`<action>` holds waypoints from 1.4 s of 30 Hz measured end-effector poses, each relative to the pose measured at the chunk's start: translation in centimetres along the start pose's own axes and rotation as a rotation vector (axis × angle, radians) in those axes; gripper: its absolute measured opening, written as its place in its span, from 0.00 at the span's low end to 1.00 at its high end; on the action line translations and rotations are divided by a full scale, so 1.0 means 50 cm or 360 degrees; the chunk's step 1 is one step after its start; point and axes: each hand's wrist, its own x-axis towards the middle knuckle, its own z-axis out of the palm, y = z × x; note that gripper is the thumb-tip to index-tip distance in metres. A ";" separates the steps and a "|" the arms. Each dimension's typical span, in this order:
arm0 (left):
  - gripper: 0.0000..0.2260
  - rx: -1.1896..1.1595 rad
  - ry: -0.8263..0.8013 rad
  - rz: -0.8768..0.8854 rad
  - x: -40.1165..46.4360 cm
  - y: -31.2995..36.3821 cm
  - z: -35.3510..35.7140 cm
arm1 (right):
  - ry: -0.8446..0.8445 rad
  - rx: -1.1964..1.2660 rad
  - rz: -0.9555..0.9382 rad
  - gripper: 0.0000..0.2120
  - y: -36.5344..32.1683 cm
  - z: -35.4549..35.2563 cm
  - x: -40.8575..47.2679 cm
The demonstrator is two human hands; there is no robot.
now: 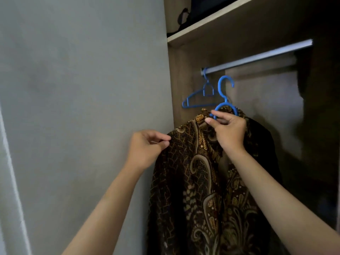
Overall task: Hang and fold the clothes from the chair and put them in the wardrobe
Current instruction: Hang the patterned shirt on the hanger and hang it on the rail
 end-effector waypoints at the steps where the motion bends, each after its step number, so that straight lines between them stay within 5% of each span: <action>1: 0.12 -0.0012 -0.0012 0.0020 0.020 -0.004 0.016 | 0.0028 -0.0023 -0.0014 0.16 0.006 -0.006 0.017; 22: 0.11 -0.0161 0.0114 0.0539 0.416 0.000 0.262 | 0.0141 0.0015 -0.0184 0.18 0.134 -0.005 0.450; 42: 0.09 -0.0139 -0.0052 0.0295 0.470 -0.119 0.347 | -0.0093 -0.0386 -0.0305 0.16 0.254 -0.029 0.510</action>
